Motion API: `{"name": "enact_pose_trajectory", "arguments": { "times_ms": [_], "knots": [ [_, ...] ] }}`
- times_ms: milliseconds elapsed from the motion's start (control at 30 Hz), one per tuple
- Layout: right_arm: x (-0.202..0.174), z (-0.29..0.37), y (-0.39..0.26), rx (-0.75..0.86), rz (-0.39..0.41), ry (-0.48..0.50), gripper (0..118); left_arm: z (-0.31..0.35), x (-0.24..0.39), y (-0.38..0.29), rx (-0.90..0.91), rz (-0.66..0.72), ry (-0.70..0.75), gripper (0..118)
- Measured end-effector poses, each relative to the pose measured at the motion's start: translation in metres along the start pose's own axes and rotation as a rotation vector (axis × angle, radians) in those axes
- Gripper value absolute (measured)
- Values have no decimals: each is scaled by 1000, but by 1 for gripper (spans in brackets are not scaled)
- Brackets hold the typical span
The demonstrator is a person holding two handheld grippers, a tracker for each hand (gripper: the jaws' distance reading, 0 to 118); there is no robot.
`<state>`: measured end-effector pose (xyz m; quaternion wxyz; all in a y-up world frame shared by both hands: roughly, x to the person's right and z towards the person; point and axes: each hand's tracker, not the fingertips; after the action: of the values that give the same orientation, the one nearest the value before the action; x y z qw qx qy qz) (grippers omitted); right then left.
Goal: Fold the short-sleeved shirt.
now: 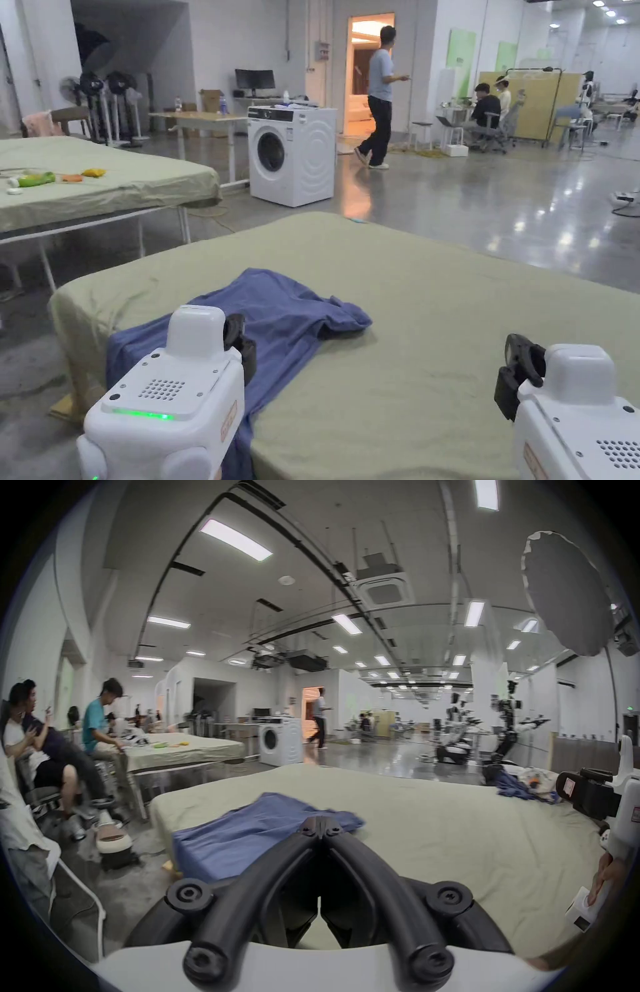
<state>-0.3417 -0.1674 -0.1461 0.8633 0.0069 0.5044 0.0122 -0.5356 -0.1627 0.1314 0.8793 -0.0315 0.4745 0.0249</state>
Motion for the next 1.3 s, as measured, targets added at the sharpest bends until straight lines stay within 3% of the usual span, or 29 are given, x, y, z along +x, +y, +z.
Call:
{"name": "enact_pose_trajectory", "arguments": {
  "times_ms": [200, 233, 267, 300, 333, 433, 667, 767, 900, 1067, 1167, 1300],
  "knots": [
    [-24, -19, -11, -21, 11, 39, 2, -25, -23, -14, -36, 1, 8, 0],
    [-23, -22, -13, -28, 16, 35, 2, -35, -23, -15, -43, -1, 6, 12],
    [-21, -25, -16, -36, 21, 33, 2, -49, -24, -17, -53, -15, 9, 43],
    [-19, -28, -18, -44, 27, 32, 2, -68, -29, -18, -59, -26, -6, 84],
    [-17, -31, -20, -50, 32, 29, 2, -92, -37, -18, -102, -13, -66, 110],
    [-10, -40, -25, -65, 51, 22, 2, -174, -50, -18, -224, -15, -18, 112],
    [-2, -70, -38, -111, 137, 32, 2, -394, -55, -35, -607, -151, -104, 112],
    [2, -83, -42, -135, 143, 35, 2, -465, -58, -53, -762, -65, -138, 112],
    [6, -98, -50, -166, 148, 41, 2, -519, -48, -76, -832, -120, -62, 112],
    [6, -108, -55, -194, 201, 42, 2, -550, -54, -105, -1000, 32, -88, 112],
    [5, -109, -54, -196, 222, 47, 2, -552, -46, -106, -961, -38, -94, 117],
    [3, -106, -51, -190, 221, 57, 2, -547, -40, -104, -999, -76, -80, 114]
  ]
}}
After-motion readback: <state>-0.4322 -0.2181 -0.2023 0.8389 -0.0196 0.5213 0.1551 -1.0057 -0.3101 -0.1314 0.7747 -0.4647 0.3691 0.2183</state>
